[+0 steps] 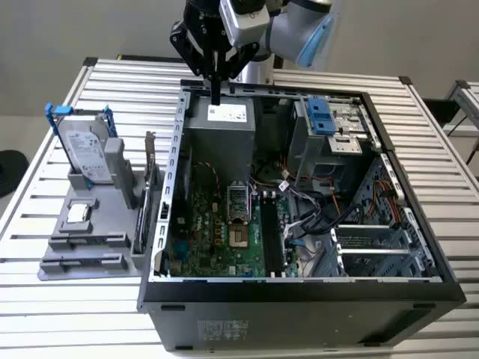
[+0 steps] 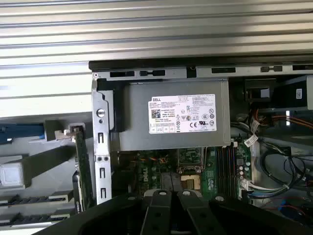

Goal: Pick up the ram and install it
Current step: 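Reach for the ram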

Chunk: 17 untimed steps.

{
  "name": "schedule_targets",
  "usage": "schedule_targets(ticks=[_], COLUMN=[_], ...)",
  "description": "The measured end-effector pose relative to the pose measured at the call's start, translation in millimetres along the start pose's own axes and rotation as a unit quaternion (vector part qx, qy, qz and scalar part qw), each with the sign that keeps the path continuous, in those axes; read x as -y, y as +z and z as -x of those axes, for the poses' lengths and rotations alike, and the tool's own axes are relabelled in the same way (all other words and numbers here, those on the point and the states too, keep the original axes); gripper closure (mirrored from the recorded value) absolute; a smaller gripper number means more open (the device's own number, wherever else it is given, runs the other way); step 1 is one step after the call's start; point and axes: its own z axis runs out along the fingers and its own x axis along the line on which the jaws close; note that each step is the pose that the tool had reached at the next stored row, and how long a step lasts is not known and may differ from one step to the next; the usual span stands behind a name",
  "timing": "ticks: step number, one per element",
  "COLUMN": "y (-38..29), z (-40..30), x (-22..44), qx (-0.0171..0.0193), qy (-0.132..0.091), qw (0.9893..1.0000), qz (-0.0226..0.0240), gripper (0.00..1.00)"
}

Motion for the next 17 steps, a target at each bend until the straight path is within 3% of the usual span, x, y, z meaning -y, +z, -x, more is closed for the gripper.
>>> schedule_targets(ticks=[13, 17], y=[0.0, -0.1], z=[0.0, -4.3], x=[0.0, 0.3], qx=[0.0, 0.0], qy=[0.0, 0.0], qw=[1.0, 1.0], qz=[0.0, 0.0], gripper=[1.0, 1.0])
